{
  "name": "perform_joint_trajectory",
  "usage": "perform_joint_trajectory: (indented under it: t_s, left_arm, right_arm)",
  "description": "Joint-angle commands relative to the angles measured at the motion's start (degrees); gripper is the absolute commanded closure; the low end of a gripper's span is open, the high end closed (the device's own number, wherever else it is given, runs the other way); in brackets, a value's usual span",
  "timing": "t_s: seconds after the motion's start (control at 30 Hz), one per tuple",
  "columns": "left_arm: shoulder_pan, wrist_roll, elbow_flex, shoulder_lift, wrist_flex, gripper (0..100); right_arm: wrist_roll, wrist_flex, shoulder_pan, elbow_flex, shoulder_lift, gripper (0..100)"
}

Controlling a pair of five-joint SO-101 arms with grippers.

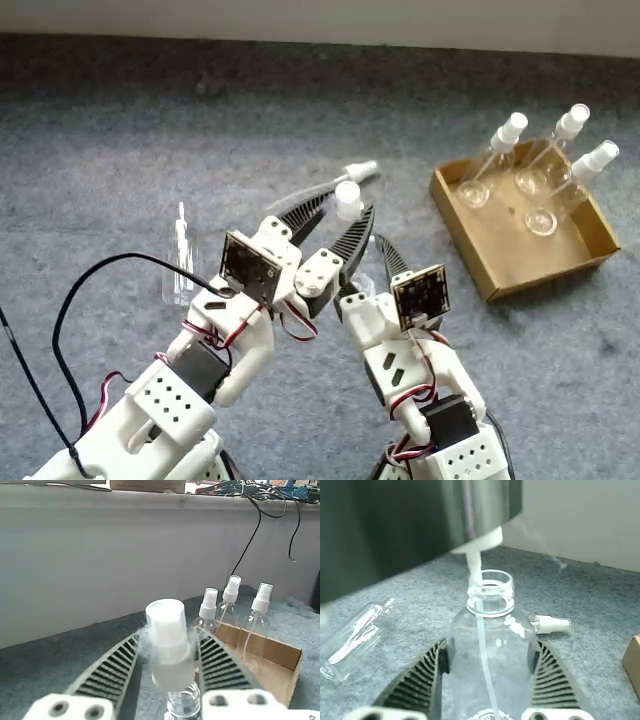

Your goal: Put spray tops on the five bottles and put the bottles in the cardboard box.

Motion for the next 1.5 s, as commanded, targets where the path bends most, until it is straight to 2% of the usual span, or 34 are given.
perform_joint_trajectory:
  t_s: [0.0, 0.2, 0.43, 0.6, 0.83, 0.97, 1.07, 1.27, 1.47]
  left_arm:
    - [-0.48, 1.14, -3.65, -0.48, 0.18, 100]
    - [-0.48, 1.14, -3.65, 0.4, 0.53, 100]
    - [-0.48, 0.97, -7.78, 12.62, 0.18, 100]
    - [-0.48, 0.97, -6.55, 10.95, 0.35, 100]
    - [-0.48, 0.79, 1.54, 2.68, 0.26, 100]
    - [-0.31, -4.13, 4.97, -3.3, 0.53, 100]
    - [-0.04, -4.4, 5.85, -5.32, 0.53, 100]
    - [0.84, -4.4, 2.15, -2.51, 0.53, 100]
    - [1.54, -4.4, -2.15, 6.64, 0.26, 100]
  right_arm:
    - [-0.7, 0.13, -0.4, 7.69, -0.4, 89.6]
    - [-0.53, 0.13, -0.4, 7.69, -0.66, 89.6]
    - [-0.44, 0.13, -0.4, 7.69, -0.66, 89.6]
    - [-0.44, 0.13, -0.4, 7.69, -0.66, 89.6]
    - [-0.53, 0.13, -0.4, 7.69, -0.66, 89.6]
    - [-0.62, 0.13, -0.4, 7.69, -0.66, 89.6]
    - [-0.62, 0.13, -0.4, 7.69, -0.66, 89.6]
    - [-0.53, 0.22, -0.4, 7.69, -0.66, 89.6]
    - [-0.44, 0.22, -0.4, 7.69, -0.57, 89.6]
